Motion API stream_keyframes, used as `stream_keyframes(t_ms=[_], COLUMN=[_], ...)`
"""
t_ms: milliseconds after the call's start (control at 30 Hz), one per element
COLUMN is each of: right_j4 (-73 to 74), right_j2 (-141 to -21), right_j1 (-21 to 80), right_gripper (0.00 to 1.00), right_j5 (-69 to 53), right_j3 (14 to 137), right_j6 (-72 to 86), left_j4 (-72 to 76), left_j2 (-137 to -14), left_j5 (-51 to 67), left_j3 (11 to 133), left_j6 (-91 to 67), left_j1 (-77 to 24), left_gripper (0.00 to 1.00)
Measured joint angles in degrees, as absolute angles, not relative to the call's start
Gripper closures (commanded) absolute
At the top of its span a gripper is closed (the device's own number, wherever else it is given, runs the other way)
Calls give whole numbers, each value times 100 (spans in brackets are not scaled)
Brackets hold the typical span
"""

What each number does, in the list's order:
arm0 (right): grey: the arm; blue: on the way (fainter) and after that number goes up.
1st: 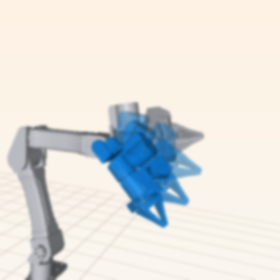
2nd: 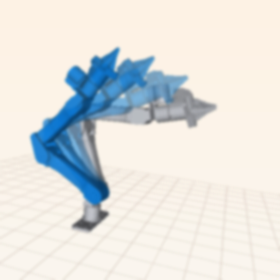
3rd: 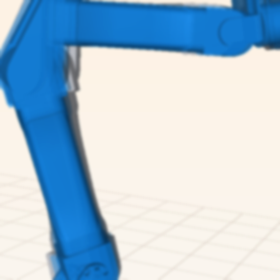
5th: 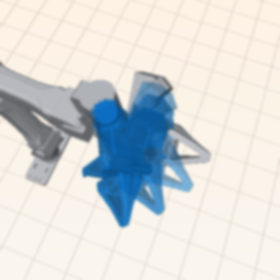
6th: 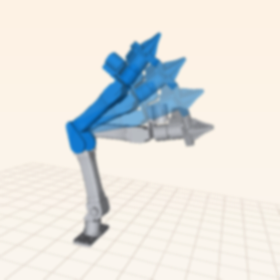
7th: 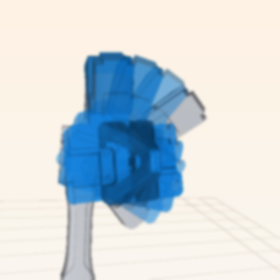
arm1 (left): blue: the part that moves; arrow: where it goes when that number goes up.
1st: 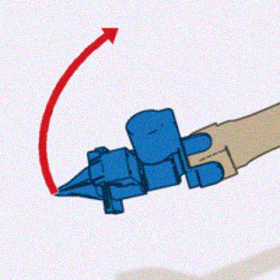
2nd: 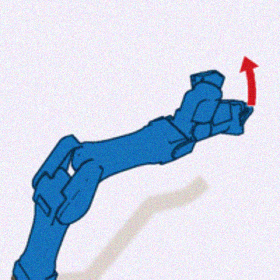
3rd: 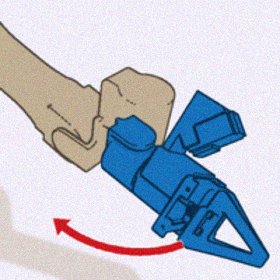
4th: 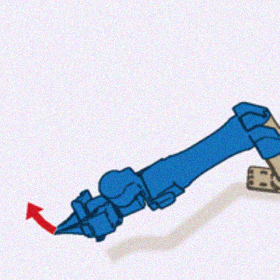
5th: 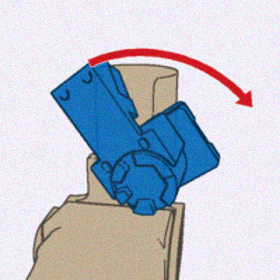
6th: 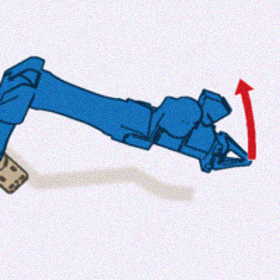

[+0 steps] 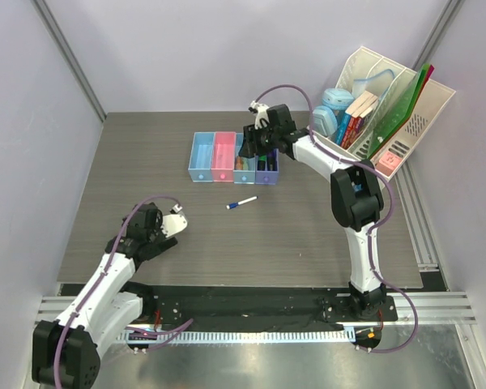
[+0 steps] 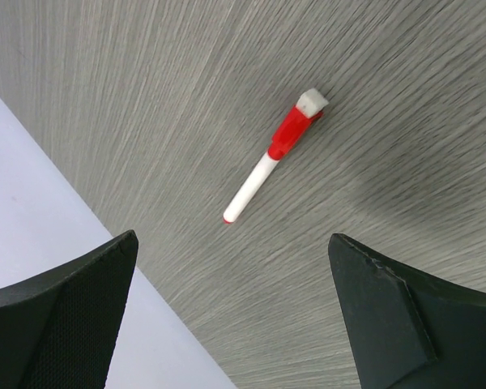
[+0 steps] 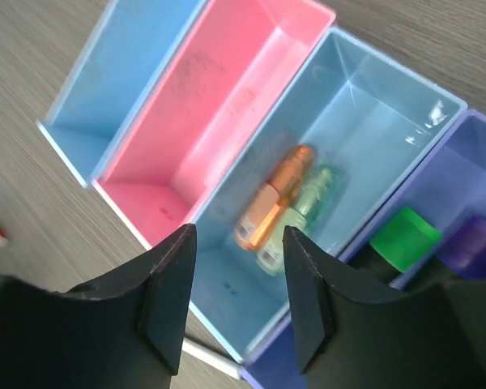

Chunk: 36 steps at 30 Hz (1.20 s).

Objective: Sort the stationery into containers
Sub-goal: Place the pen in the storage box, then pick up the pen from the center of the board.

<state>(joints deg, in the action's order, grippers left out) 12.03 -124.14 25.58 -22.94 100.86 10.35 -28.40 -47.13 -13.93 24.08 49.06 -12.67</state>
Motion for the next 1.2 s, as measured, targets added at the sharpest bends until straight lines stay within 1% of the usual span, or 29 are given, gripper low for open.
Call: stream_keyframes(t_ms=[100,267,367,533,700,800,1067,1133,1200], right_j4=[1820,3367,4110,4936,5319,5374,5382,5382,5378], right_j2=[-12401,-12020,-11518,-10962,-11150,-11343,-11710,-11780,-11854], right_j1=[2646,3083,3441,3817,3763,3726,3712,3712,3712], right_gripper=[44,44,44,45,45,46,46,46,46], right_j5=[-2239,-1942,-1675,-1415,-1129,-996,-644,-550,-486], right_j3=[10274,10521,10350,9931,9797,9791,9791,9789,9789], right_j6=[327,-1695,-2799,-4045,-4589,-4786,-5105,-5164,-5225], left_j4=[-2832,-2860,-2862,-2871,-2877,-2849,-2582,-2508,-2482], left_j2=[-4709,-4700,-4727,-4995,-5478,-5972,-6792,-6991,-7220], left_j5=[-1387,-1017,-574,298,1070,1374,2110,2276,2421], left_j3=[2410,2414,2421,2443,2602,2825,3124,3225,3361], left_j6=[5052,5382,5699,6136,6458,6525,6954,7107,7255], left_j1=[-1098,-440,45,550,613,617,1009,1103,1157], left_gripper=[0,0,0,0,0,3,1,2,7])
